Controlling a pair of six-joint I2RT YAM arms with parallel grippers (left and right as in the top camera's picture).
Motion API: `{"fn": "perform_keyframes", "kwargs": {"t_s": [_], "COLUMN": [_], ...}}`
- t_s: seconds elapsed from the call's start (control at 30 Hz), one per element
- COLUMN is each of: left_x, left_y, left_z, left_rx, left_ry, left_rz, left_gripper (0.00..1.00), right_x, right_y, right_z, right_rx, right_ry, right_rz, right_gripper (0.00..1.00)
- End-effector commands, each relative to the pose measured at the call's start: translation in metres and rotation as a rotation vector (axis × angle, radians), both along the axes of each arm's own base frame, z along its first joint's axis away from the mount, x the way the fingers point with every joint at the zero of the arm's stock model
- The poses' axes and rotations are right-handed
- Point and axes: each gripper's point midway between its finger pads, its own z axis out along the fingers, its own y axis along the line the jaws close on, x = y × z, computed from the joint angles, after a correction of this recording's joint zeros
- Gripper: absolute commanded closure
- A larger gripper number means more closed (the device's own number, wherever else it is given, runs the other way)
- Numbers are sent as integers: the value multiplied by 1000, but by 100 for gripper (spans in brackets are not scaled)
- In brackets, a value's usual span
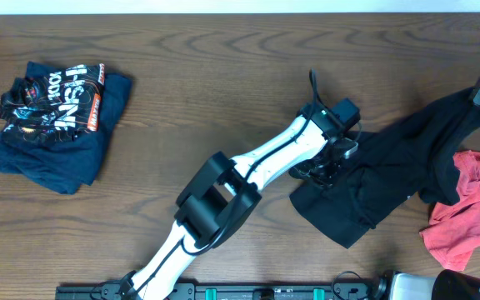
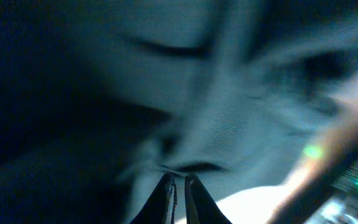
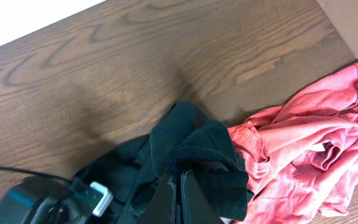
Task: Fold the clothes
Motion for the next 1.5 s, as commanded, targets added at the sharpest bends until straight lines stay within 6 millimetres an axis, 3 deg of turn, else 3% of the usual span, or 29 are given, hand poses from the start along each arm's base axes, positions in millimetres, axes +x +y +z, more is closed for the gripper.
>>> {"fn": "perform_keyframes", "kwargs": {"t_s": [0.0, 0.13, 0.23, 0.5, 0.57, 0.67, 0.8, 0.9, 1.0, 1.1, 1.33, 1.47], "left_x": [26, 61, 100, 212, 225, 226, 219, 216, 209, 201, 177, 178], "left_y": [32, 62, 85, 149, 164, 177, 187, 187, 176, 162, 126, 123], "left_z": [-35, -48, -48, -43, -39, -21, 27, 64, 87, 90, 63, 47], "left_rx": [170, 268, 293, 201, 168, 96, 34, 3, -27, -35, -20, 33], "left_ry": [-108, -211, -292, -424, -405, -312, -283, -329, -361, -363, -327, -356], "left_rz": [6, 22, 69, 368, 423, 469, 472, 470, 450, 417, 332, 313], "left_gripper": [91, 90, 90, 90, 90, 83, 59, 52, 48, 47, 47, 46], "right_x": [-6, -8, -14, -28, -29, -29, -27, -27, -27, -28, -27, -27], "right_y": [-6, -5, -3, 1, 2, 2, 1, 1, 1, 1, 1, 1], "right_z": [5, 2, -3, -24, -25, -25, -24, -24, -24, -25, -26, -26], "right_rx": [-20, -16, -6, 24, 26, 25, 23, 23, 23, 24, 25, 24], "right_ry": [-3, 12, 45, 144, 153, 152, 143, 143, 145, 146, 152, 152], "right_rz": [-10, -10, -9, -7, -7, -7, -7, -7, -7, -7, -7, -4], "right_gripper": [99, 99, 99, 99, 99, 99, 99, 98, 98, 98, 98, 99]}}
